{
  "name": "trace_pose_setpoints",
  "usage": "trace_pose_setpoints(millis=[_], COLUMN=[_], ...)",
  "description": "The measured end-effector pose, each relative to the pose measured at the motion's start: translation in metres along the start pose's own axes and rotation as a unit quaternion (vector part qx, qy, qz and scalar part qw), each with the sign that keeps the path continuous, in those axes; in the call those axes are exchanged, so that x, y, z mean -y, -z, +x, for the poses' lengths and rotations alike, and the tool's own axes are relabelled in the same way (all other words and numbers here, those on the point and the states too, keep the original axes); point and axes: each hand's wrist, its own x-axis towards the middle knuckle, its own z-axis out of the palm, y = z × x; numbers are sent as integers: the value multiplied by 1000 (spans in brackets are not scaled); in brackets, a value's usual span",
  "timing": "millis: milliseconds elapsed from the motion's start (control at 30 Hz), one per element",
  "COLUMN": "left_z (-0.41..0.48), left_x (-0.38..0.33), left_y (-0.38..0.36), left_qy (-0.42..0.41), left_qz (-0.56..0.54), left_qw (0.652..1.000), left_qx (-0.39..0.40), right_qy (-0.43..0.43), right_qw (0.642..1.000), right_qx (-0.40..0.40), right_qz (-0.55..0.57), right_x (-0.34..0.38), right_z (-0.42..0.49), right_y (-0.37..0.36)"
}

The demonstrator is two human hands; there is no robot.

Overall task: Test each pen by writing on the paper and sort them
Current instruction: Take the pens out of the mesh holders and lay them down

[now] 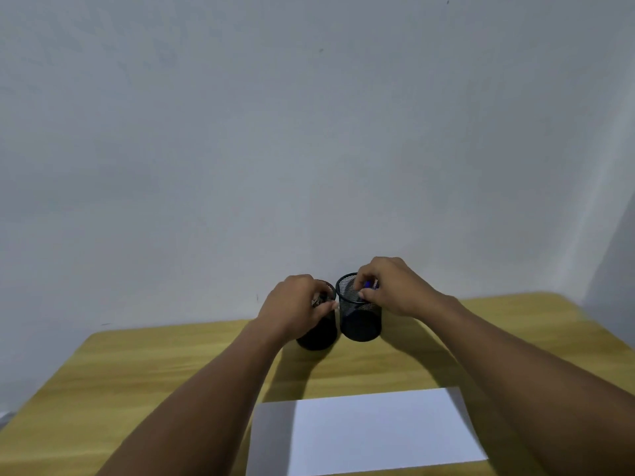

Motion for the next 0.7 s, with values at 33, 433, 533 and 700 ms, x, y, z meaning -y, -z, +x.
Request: trace_pose_setpoints(millis=[33,433,533,700], left_z=[0,-4,-5,-9], left_x=[0,3,5,4], left_y=[0,8,9,15], left_qy=[1,22,29,42], left_qz=[-2,-66,-81,-86], left_qw=[1000,998,996,995], left_qx=[-3,-8,-18,-38], right_qy=[-2,-36,-31,-38], right_qw=[1000,998,998,996], right_qx=[0,-38,-46,-53], right_qz=[3,35,40,61], right_x=[0,3,6,12], right_z=[1,-3,-5,-4], right_y=[-1,0,3,9])
